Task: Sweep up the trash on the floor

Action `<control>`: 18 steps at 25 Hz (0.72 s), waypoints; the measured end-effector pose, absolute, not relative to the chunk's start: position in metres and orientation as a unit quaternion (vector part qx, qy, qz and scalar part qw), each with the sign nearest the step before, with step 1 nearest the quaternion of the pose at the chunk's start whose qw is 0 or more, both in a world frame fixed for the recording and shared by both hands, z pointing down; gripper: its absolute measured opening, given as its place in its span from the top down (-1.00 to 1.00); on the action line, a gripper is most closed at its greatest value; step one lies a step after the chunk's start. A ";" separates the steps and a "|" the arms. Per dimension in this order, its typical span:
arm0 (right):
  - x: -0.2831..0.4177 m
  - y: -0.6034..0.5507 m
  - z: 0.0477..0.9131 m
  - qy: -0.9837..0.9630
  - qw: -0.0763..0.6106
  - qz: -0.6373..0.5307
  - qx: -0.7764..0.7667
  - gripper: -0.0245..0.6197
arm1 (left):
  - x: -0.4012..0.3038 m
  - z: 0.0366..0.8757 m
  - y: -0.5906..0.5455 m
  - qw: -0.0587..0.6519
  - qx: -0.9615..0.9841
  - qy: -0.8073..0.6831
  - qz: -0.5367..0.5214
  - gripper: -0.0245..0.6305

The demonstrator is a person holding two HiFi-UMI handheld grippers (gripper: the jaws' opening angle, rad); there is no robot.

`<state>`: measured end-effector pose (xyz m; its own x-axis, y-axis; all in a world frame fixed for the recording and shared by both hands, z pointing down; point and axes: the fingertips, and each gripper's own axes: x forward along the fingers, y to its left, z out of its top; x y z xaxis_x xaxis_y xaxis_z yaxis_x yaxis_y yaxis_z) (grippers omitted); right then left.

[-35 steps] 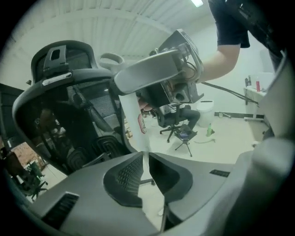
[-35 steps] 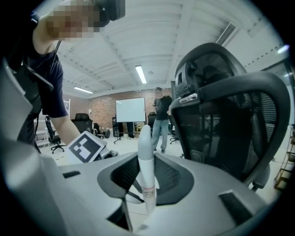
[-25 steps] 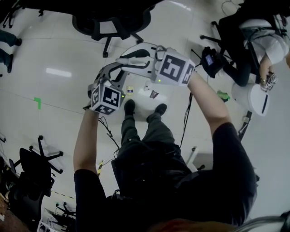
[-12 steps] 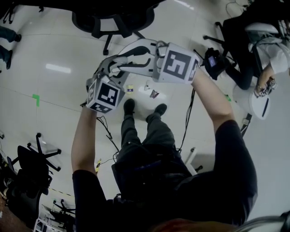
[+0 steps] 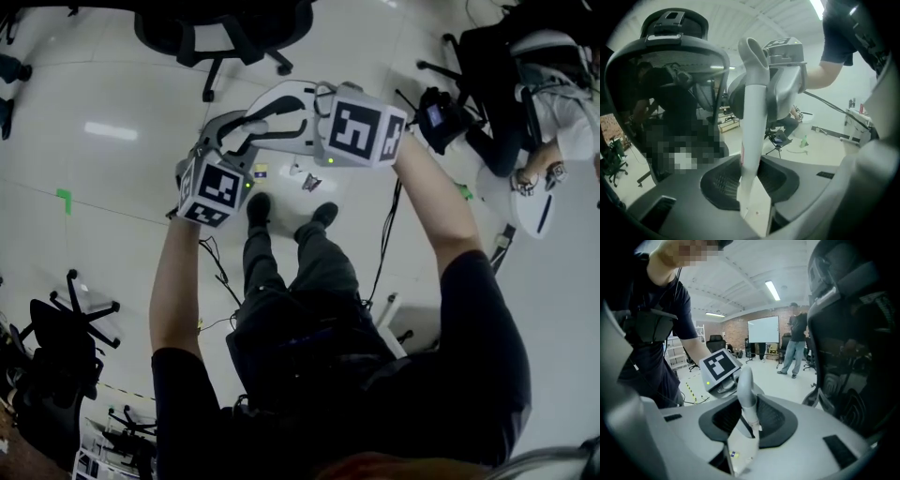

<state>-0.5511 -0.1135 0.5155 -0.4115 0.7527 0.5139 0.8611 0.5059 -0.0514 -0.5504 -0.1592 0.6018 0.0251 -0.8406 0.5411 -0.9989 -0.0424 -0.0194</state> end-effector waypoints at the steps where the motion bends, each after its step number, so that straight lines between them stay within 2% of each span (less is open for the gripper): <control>1: -0.547 -0.116 0.519 -0.832 0.253 -0.102 -0.483 0.55 | -0.546 0.606 -0.161 0.195 0.694 -0.660 0.210 0.61; 6: -0.526 -0.125 0.527 -0.831 0.278 -0.102 -0.472 0.55 | -0.524 0.615 -0.169 0.218 0.700 -0.649 0.205 0.61; 18: -0.466 -0.140 0.534 -0.793 0.308 -0.217 -0.479 0.57 | -0.474 0.615 -0.183 0.267 0.651 -0.693 0.158 0.57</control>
<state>-0.4658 -0.1396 0.5341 -0.3517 0.6256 0.6964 0.8930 0.4473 0.0491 -0.4736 -0.1834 0.6149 -0.0095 -0.8175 0.5759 -0.9866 0.1015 0.1279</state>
